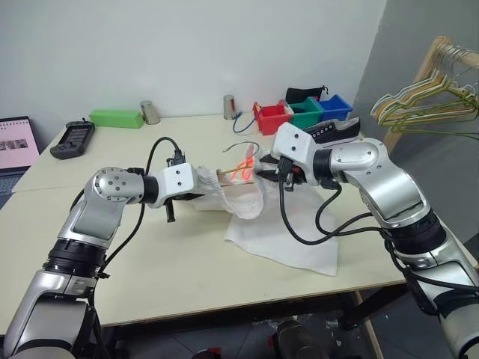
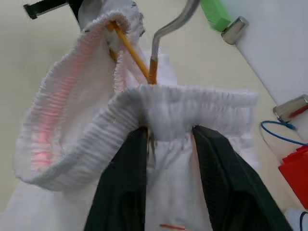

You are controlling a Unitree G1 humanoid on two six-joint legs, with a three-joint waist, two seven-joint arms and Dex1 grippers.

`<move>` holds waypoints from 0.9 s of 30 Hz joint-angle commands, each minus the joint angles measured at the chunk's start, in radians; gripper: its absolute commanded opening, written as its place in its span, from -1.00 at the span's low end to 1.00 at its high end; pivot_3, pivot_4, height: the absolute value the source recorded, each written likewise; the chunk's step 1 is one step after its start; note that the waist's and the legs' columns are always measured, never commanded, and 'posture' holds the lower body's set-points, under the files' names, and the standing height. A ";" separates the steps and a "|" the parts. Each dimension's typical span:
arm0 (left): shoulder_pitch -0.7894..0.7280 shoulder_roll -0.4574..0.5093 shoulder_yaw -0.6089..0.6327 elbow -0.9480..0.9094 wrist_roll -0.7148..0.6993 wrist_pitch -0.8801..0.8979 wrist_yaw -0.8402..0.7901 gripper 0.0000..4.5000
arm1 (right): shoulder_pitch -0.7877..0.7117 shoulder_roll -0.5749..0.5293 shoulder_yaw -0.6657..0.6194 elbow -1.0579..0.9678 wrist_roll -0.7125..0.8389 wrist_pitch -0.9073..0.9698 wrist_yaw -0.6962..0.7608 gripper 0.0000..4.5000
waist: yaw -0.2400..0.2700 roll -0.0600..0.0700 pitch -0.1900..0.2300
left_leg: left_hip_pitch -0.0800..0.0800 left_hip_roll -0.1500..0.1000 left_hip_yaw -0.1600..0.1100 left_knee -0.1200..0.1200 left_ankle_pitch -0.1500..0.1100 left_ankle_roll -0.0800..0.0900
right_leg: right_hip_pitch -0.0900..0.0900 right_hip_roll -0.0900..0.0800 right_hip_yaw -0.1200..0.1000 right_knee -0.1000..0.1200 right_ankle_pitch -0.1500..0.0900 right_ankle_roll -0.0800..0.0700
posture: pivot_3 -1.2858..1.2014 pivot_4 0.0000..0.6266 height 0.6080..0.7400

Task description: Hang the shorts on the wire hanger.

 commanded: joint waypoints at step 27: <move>-0.019 -0.011 0.020 -0.110 -0.004 -0.025 0.024 -1.00 | -0.107 -0.024 0.132 0.459 -0.391 -0.543 0.133 0.02 | -0.033 0.000 0.000 | 0.000 0.000 0.000 0.000 0.000 0.000 | 0.000 0.000 0.000 0.000 0.000 0.000 | -0.16 -1.00 1.00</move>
